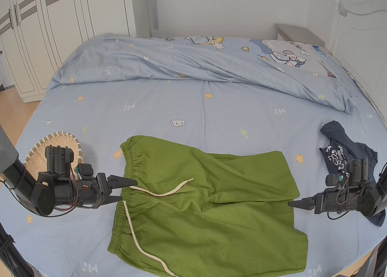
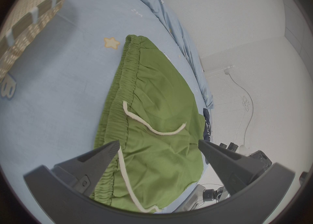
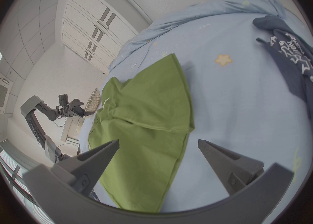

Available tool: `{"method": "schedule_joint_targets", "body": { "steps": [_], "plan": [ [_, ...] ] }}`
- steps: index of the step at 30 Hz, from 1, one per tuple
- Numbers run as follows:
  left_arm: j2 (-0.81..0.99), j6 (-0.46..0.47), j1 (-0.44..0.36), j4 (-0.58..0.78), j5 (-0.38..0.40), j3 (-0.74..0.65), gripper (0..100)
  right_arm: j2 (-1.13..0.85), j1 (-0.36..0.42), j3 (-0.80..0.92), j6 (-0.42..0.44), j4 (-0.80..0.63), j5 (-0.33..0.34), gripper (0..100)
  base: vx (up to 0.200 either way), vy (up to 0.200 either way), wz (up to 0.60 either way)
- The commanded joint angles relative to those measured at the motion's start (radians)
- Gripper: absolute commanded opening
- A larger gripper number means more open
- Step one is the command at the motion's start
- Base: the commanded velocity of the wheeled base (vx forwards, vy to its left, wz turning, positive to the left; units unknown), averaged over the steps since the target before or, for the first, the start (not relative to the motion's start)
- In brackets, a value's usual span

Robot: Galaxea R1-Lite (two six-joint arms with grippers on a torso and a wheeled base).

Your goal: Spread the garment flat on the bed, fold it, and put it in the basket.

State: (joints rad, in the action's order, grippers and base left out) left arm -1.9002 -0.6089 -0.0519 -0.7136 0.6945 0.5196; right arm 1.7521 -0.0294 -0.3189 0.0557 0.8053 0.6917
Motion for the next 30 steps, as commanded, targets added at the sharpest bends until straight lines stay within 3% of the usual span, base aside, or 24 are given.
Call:
{"method": "schedule_joint_targets", "body": {
  "steps": [1, 7, 20, 21, 30],
  "plan": [
    [0.095, 0.005, 0.001, -0.061, 0.007, -0.104, 100, 0.066, 0.051, 0.020, -0.001, 0.032, -0.003, 100, 0.000, 0.000, 0.00],
    [0.107, 0.003, 0.000, -0.152, 0.008, -0.162, 100, 0.158, 0.094, 0.021, -0.002, 0.107, -0.072, 100, 0.000, 0.000, 0.00],
    [0.132, 0.001, 0.021, -0.176, 0.008, -0.170, 100, 0.241, 0.101, 0.008, 0.004, 0.235, -0.081, 100, 0.000, 0.000, 0.00],
    [0.132, 0.001, 0.021, -0.176, 0.008, -0.171, 100, 0.241, 0.101, 0.009, 0.006, 0.241, -0.081, 0, 0.000, 0.000, 0.00],
    [0.133, 0.001, 0.021, -0.176, 0.008, -0.171, 100, 0.230, 0.094, 0.021, 0.010, 0.264, -0.081, 0, 0.000, 0.000, 0.00]
  ]
}}
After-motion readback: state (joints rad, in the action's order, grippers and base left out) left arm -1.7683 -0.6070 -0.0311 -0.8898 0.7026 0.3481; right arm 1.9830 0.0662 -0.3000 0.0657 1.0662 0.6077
